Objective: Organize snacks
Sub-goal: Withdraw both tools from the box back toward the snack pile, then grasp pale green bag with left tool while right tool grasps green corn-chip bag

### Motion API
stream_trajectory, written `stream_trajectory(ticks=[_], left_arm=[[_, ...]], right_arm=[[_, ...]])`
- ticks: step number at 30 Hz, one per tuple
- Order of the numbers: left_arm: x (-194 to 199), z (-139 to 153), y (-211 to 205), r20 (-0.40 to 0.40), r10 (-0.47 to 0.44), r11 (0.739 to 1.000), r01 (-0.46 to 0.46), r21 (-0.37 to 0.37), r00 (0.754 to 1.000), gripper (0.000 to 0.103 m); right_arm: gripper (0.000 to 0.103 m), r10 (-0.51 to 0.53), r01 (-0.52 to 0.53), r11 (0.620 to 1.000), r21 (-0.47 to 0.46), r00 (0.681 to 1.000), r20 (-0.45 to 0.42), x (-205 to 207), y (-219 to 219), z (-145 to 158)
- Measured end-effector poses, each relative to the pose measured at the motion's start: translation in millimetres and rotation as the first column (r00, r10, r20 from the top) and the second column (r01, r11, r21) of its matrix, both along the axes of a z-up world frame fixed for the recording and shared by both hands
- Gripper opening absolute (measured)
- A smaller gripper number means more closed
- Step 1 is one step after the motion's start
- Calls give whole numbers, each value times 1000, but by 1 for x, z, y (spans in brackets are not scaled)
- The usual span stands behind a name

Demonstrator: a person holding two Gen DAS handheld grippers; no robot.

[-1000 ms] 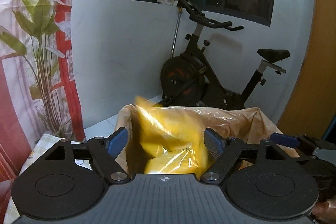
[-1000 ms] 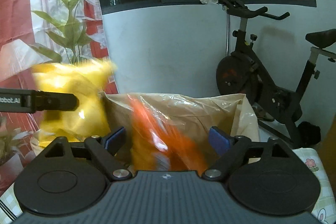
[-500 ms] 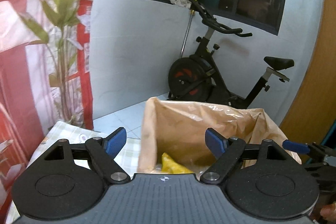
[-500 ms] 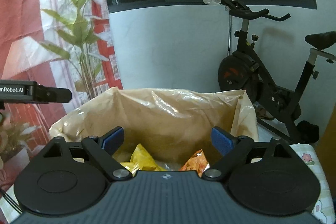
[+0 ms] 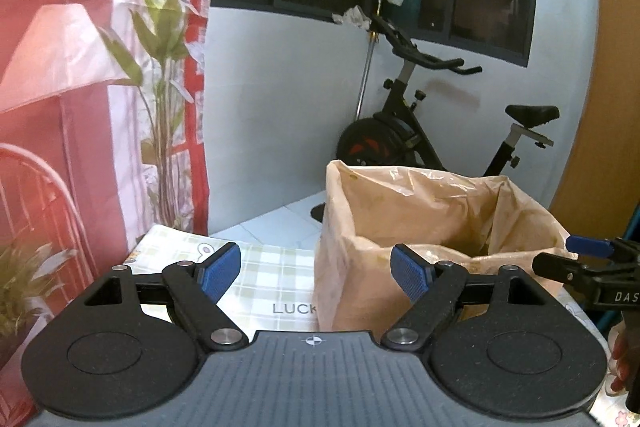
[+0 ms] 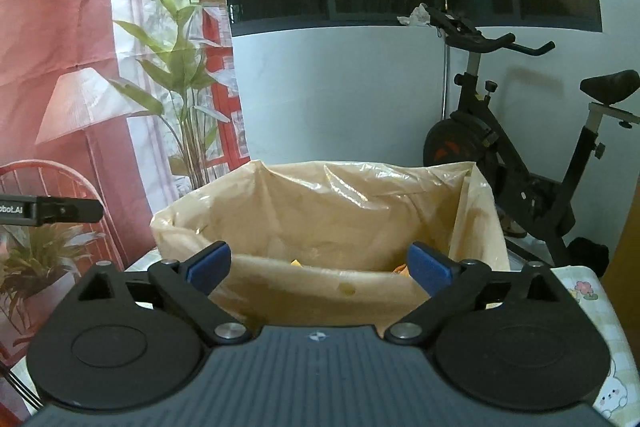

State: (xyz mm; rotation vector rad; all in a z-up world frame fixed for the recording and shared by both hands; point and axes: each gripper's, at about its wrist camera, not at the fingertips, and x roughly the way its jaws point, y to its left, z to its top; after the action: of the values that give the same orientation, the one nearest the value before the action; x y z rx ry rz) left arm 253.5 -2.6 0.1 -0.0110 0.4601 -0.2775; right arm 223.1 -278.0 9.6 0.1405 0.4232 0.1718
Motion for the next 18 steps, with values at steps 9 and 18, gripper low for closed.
stream_trajectory(ticks=[9, 18], left_arm=[[-26, -19, 10, 29, 11, 1000, -11, 5, 1000, 84], [-50, -52, 11, 30, 8, 1000, -8, -1, 1000, 84]], right_arm=[[103, -6, 6, 1000, 0, 1000, -6, -23, 8, -21], [103, -26, 27, 1000, 12, 995, -96, -31, 6, -49]])
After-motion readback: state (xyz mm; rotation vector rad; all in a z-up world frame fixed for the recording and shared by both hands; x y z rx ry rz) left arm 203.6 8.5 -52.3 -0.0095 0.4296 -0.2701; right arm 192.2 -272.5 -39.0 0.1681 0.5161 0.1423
